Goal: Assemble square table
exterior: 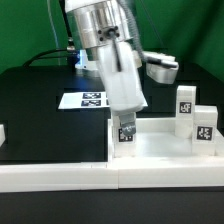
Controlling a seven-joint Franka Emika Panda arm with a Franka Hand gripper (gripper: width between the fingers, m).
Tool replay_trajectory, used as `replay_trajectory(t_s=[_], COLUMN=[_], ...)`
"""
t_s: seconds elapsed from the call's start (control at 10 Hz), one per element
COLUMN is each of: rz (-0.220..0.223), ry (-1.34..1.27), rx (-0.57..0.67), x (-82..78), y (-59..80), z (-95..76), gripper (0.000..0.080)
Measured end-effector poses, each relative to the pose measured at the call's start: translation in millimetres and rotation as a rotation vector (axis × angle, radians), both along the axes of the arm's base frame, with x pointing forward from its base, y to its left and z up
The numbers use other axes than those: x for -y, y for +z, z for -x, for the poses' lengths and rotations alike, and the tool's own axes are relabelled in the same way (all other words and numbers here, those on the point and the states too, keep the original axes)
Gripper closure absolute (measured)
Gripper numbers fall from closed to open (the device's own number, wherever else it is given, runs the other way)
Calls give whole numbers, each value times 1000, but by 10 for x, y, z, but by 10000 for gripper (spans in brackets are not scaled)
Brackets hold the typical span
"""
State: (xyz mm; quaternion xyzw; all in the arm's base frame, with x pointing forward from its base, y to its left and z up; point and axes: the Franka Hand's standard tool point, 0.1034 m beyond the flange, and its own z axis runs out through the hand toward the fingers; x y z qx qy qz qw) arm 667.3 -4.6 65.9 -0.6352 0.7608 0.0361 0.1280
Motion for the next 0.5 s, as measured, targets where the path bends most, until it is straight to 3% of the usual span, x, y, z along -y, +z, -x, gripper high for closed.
replay_trajectory(t_s=[0.3, 0.4, 0.5], rz=[-23, -27, -28], ry=[-177, -219, -217], rx=[-35, -48, -48], x=[7, 1, -8], y=[-3, -3, -4], z=[-2, 4, 4], gripper=[506, 430, 430])
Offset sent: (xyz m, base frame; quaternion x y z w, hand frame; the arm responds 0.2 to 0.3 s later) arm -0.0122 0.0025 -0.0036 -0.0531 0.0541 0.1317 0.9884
